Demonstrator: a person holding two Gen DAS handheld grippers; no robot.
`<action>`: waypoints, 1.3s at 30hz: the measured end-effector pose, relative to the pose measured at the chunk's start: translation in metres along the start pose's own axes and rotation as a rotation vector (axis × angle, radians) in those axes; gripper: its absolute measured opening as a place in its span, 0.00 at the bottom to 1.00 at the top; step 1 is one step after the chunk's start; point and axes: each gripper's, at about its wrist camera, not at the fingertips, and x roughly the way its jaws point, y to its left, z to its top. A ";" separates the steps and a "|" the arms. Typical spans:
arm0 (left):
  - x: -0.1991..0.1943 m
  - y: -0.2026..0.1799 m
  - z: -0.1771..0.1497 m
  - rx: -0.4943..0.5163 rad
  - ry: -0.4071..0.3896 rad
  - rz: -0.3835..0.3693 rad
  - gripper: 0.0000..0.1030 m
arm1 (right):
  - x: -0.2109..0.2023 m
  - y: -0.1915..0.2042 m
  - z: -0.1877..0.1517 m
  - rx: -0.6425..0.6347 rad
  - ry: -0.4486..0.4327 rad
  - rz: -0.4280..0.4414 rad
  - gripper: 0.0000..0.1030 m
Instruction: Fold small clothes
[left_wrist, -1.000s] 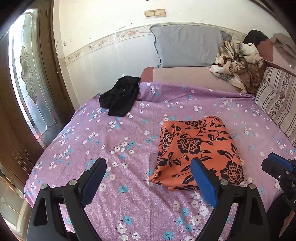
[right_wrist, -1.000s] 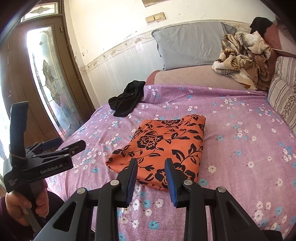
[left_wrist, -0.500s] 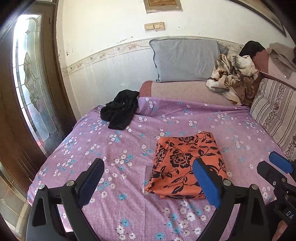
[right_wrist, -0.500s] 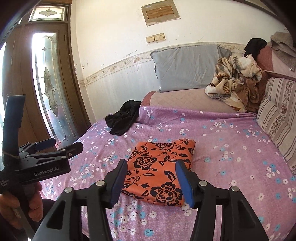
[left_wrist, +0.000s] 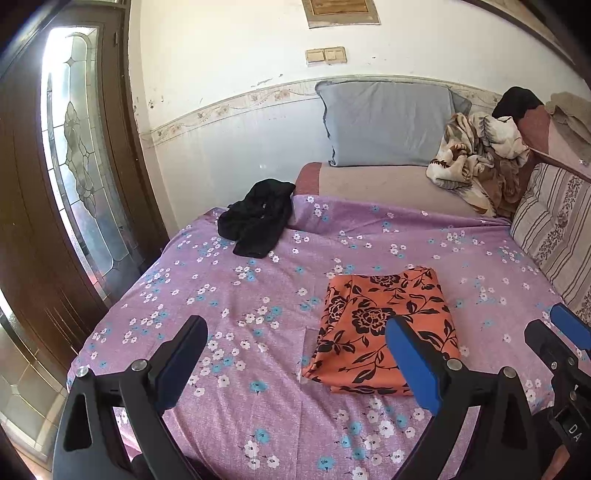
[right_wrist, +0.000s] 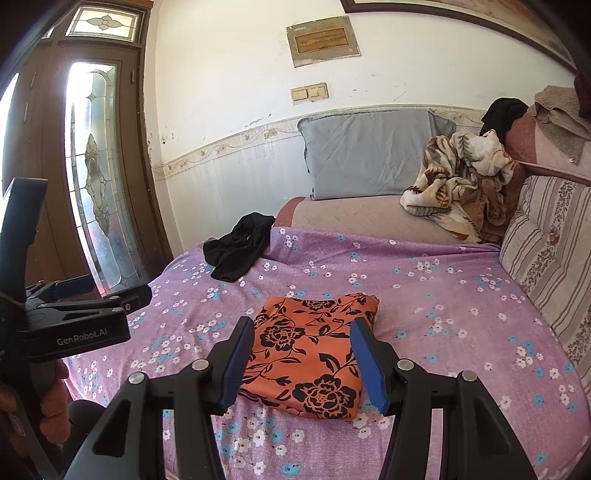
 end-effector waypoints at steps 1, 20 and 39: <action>-0.001 0.001 0.000 -0.002 -0.004 0.002 0.94 | 0.000 0.001 0.000 -0.003 -0.001 0.000 0.57; 0.001 0.018 -0.001 -0.029 0.000 0.054 0.94 | 0.004 0.011 -0.004 -0.022 0.016 0.007 0.57; -0.008 0.028 0.000 -0.045 -0.011 0.063 0.94 | 0.005 0.024 -0.003 -0.035 0.017 0.013 0.57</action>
